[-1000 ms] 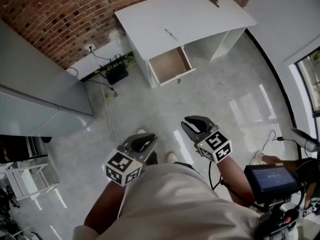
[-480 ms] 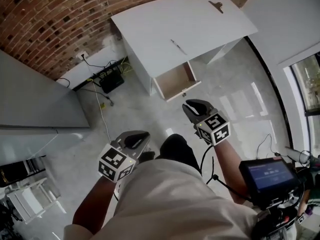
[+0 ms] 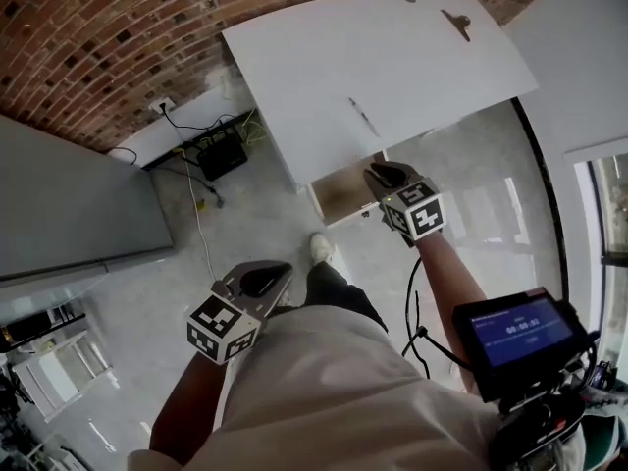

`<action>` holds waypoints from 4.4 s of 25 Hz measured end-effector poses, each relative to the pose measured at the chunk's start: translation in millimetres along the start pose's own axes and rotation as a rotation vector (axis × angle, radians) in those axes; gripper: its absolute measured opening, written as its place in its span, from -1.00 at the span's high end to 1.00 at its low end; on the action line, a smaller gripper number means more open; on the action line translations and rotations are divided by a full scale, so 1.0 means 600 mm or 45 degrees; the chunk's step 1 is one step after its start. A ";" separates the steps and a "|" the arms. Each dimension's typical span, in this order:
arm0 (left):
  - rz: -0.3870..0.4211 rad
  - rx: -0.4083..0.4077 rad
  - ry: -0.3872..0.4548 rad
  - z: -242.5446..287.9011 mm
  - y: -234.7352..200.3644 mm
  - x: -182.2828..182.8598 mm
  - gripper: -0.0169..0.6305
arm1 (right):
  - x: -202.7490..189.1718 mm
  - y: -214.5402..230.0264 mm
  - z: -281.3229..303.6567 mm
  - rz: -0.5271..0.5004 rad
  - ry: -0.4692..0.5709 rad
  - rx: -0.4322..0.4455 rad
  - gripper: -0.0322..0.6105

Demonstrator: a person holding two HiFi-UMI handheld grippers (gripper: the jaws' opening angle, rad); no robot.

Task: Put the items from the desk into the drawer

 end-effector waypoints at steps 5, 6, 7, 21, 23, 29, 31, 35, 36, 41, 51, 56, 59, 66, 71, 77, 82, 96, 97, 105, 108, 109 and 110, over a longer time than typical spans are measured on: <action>-0.030 0.092 -0.011 0.059 -0.027 0.050 0.92 | 0.019 0.127 0.106 -0.045 -0.084 0.008 0.72; -0.029 0.108 -0.018 0.070 -0.031 0.057 0.92 | 0.020 0.150 0.126 -0.055 -0.102 0.005 0.72; -0.029 0.125 -0.022 0.079 -0.035 0.063 0.93 | 0.021 0.171 0.144 -0.068 -0.121 -0.002 0.72; -0.075 0.214 -0.002 0.077 -0.081 0.060 0.92 | -0.027 0.257 0.294 -0.060 -0.423 -0.009 0.72; -0.071 0.221 0.006 0.071 -0.082 0.062 0.93 | -0.031 0.258 0.295 -0.043 -0.433 -0.003 0.72; -0.080 0.227 0.004 0.067 -0.086 0.063 0.93 | -0.029 0.270 0.289 0.025 -0.419 -0.018 0.76; -0.074 0.211 0.003 0.067 -0.093 0.069 0.93 | -0.023 0.270 0.285 0.051 -0.394 -0.030 0.76; -0.057 0.155 -0.007 0.055 -0.101 0.072 0.92 | -0.011 0.248 0.258 0.113 -0.329 -0.044 0.76; -0.043 0.136 -0.010 0.050 -0.093 0.066 0.92 | -0.014 0.235 0.240 0.130 -0.307 -0.049 0.76; 0.021 0.032 -0.037 0.031 -0.056 0.033 0.93 | -0.043 0.172 0.159 0.220 -0.218 -0.096 0.77; 0.087 -0.141 -0.120 -0.016 -0.006 -0.056 0.92 | -0.164 0.051 0.050 0.289 -0.216 -0.202 0.76; 0.075 -0.165 -0.129 -0.025 0.010 -0.079 0.92 | -0.221 0.023 0.045 0.309 -0.247 -0.220 0.76; 0.073 -0.170 -0.144 -0.023 0.014 -0.083 0.92 | -0.242 0.019 0.066 0.314 -0.266 -0.210 0.77; 0.061 -0.168 -0.209 0.018 0.011 -0.086 0.92 | -0.277 0.039 0.161 0.329 -0.284 -0.145 0.77; 0.040 -0.168 -0.208 0.068 0.003 -0.061 0.92 | -0.292 0.070 0.238 0.331 -0.301 -0.114 0.76; 0.041 -0.196 -0.222 0.126 -0.003 -0.048 0.92 | -0.323 0.090 0.330 0.289 -0.311 -0.057 0.76; 0.041 -0.230 -0.211 0.159 -0.002 -0.035 0.92 | -0.336 0.113 0.376 0.367 -0.345 -0.069 0.77; -0.079 -0.215 -0.233 0.191 -0.041 -0.078 0.92 | -0.373 0.113 0.496 0.359 -0.400 -0.012 0.76; -0.085 -0.212 -0.230 0.191 -0.044 -0.080 0.92 | -0.377 0.111 0.502 0.357 -0.419 -0.013 0.76; -0.135 -0.184 -0.236 0.185 -0.062 -0.102 0.92 | -0.390 0.104 0.522 0.307 -0.454 0.013 0.72; -0.133 -0.190 -0.231 0.187 -0.061 -0.102 0.92 | -0.394 0.106 0.516 0.284 -0.462 0.018 0.72; -0.129 -0.195 -0.227 0.186 -0.059 -0.101 0.93 | -0.392 0.107 0.509 0.277 -0.464 0.011 0.72; -0.123 -0.202 -0.223 0.185 -0.056 -0.098 0.93 | -0.388 0.108 0.501 0.267 -0.463 0.005 0.72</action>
Point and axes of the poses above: the fingertips, and each gripper's own axes: z forward along the fingers, y to its right, x out of its top, the point moved 4 cm from there along -z, backward along the fingers, and after that the axes turned 2 degrees about -z, right-handed, at the moved point
